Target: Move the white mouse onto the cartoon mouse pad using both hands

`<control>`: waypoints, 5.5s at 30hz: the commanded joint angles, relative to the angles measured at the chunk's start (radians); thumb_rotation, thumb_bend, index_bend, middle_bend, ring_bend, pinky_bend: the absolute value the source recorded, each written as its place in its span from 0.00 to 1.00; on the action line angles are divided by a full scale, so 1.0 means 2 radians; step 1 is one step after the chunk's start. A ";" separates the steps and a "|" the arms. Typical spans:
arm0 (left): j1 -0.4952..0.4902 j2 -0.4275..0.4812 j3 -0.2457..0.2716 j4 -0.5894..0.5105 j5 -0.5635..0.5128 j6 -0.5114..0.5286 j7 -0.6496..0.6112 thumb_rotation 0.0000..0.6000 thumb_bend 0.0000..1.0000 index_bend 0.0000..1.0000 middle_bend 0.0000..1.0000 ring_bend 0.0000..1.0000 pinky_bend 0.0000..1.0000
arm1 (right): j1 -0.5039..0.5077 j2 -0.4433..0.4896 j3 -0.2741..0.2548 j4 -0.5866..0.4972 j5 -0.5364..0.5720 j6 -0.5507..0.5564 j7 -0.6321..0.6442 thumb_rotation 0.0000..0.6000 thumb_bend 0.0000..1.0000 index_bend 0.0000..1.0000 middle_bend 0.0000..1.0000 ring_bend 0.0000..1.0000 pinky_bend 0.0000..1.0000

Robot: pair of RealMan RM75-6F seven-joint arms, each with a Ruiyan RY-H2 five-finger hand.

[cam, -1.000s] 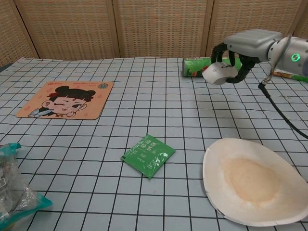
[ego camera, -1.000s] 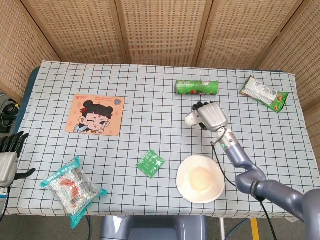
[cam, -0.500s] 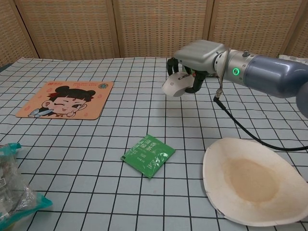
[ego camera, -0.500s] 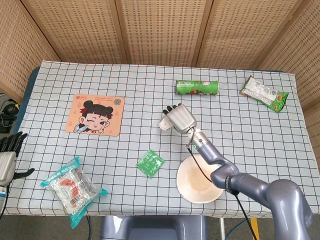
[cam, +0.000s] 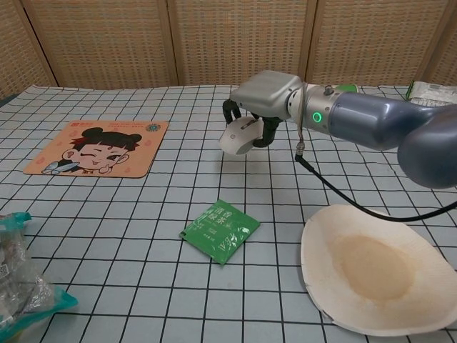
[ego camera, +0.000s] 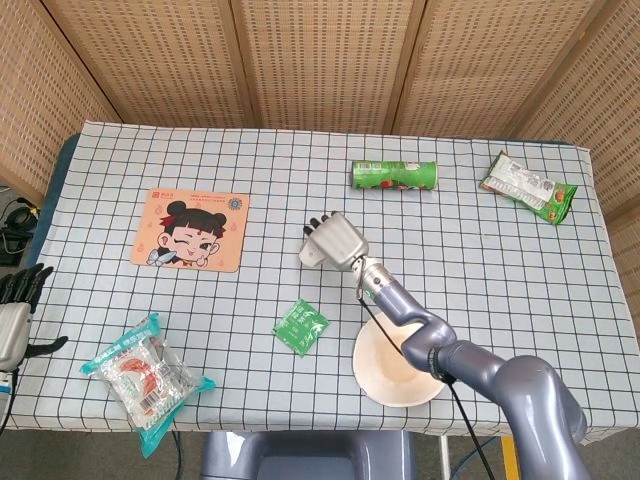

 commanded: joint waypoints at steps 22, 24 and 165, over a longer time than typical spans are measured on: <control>-0.006 -0.005 -0.001 0.016 -0.011 -0.019 -0.010 1.00 0.07 0.00 0.00 0.00 0.00 | 0.048 -0.066 -0.073 0.130 -0.099 0.010 0.109 1.00 0.51 0.73 0.51 0.46 0.53; -0.007 -0.005 -0.001 0.016 -0.012 -0.020 -0.011 1.00 0.07 0.00 0.00 0.00 0.00 | 0.047 -0.071 -0.075 0.141 -0.100 0.013 0.110 1.00 0.50 0.73 0.50 0.45 0.52; -0.564 -0.418 0.115 0.621 0.250 -0.273 -0.168 1.00 0.00 0.00 0.00 0.00 0.02 | -0.418 0.226 0.030 -0.159 -0.012 0.411 0.341 1.00 0.19 0.26 0.02 0.00 0.10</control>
